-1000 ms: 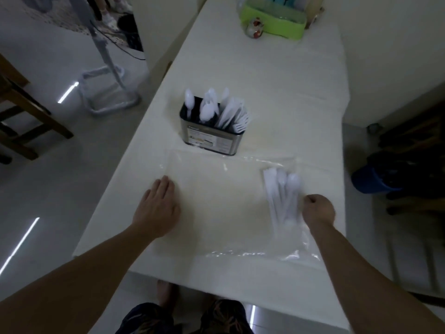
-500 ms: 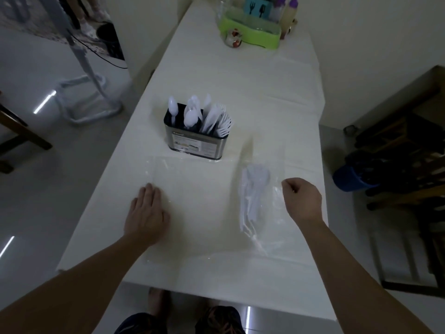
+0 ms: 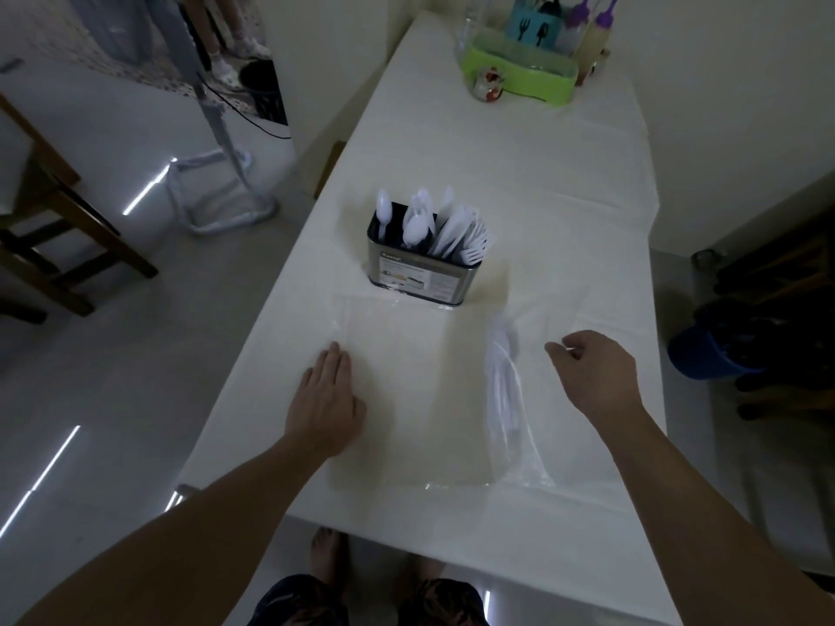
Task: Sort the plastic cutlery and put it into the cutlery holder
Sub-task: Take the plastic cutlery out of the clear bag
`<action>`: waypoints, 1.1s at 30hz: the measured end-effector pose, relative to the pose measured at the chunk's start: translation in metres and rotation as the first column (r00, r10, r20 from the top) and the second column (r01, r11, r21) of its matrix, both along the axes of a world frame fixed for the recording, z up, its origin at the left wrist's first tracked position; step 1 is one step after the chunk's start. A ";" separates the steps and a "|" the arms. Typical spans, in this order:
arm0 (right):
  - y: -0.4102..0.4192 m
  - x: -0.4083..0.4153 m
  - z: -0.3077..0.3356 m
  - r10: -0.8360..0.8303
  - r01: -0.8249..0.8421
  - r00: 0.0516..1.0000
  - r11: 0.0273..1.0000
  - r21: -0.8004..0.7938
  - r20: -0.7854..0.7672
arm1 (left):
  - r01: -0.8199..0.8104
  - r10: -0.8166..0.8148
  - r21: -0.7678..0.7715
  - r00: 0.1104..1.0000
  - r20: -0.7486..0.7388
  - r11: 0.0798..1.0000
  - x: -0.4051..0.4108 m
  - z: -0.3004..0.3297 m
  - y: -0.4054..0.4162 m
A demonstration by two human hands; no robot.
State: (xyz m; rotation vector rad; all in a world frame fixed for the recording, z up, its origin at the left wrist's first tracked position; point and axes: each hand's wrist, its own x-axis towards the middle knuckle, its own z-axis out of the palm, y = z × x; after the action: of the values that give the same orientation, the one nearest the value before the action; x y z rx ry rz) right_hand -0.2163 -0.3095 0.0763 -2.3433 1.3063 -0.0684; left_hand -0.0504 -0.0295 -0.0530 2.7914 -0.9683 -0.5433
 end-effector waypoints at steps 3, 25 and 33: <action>0.002 0.001 0.000 -0.015 0.015 1.000 1.000 -0.002 0.011 | 0.030 -0.030 0.029 0.999 0.013 0.999 -0.006 -0.002 0.009; 0.081 0.029 0.101 0.074 -0.052 0.952 0.995 -0.081 0.297 | 0.135 -0.135 0.027 0.991 0.022 0.991 -0.002 -0.018 0.019; 0.096 0.035 0.141 -0.007 0.039 0.877 0.998 -0.056 0.480 | 0.164 -0.165 0.015 0.986 0.028 0.986 0.000 -0.021 0.025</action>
State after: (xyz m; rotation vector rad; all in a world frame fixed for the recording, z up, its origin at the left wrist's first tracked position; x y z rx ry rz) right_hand -0.1816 -0.2136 0.2176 -2.1635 1.0887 -0.6674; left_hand -0.0508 -0.0046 -0.0742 2.7531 -1.2133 -0.5314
